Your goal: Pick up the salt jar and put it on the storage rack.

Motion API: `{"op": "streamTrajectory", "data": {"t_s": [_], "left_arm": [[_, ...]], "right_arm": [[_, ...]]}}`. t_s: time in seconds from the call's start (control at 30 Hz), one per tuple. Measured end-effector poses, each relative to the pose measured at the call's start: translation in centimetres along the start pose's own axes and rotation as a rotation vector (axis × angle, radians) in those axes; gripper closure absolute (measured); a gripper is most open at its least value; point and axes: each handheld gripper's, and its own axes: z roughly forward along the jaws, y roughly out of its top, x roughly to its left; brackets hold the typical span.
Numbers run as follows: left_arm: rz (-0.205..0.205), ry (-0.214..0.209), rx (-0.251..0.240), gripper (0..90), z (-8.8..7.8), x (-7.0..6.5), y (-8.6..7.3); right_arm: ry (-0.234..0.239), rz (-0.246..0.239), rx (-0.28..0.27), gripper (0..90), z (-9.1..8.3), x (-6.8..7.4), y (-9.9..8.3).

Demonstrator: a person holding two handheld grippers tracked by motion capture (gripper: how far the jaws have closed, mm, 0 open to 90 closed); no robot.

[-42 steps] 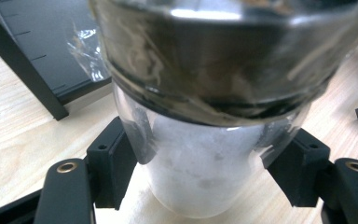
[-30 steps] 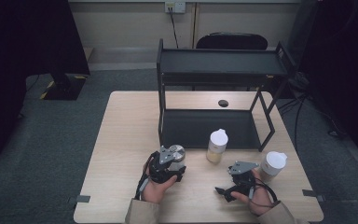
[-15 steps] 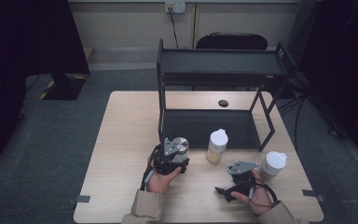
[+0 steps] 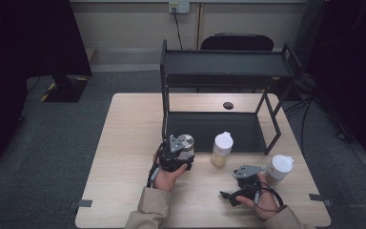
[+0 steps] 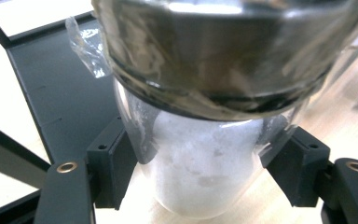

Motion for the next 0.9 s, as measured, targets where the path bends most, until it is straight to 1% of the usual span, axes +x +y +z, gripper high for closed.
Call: {"op": "streamTrajectory", "data": {"t_s": [0.1, 0.57, 0.77, 0.9], "left_arm": [[0.003, 0.009, -0.001, 31.0, 0.3, -0.1, 0.3], [-0.002, 0.025, 0.008, 31.0, 2.0, -0.2, 1.4], [-0.007, 0.037, 0.009, 31.0, 2.6, -0.1, 1.8], [-0.019, 0.040, 0.007, 31.0, 2.9, 0.0, 2.0]], "right_arm": [[0.000, 0.001, 0.000, 0.0, 0.0, 0.0, 0.0], [0.000, 0.000, 0.000, 0.0, 0.0, 0.0, 0.0], [0.000, 0.000, 0.000, 0.0, 0.0, 0.0, 0.0], [0.000, 0.000, 0.000, 0.0, 0.0, 0.0, 0.0]]}}
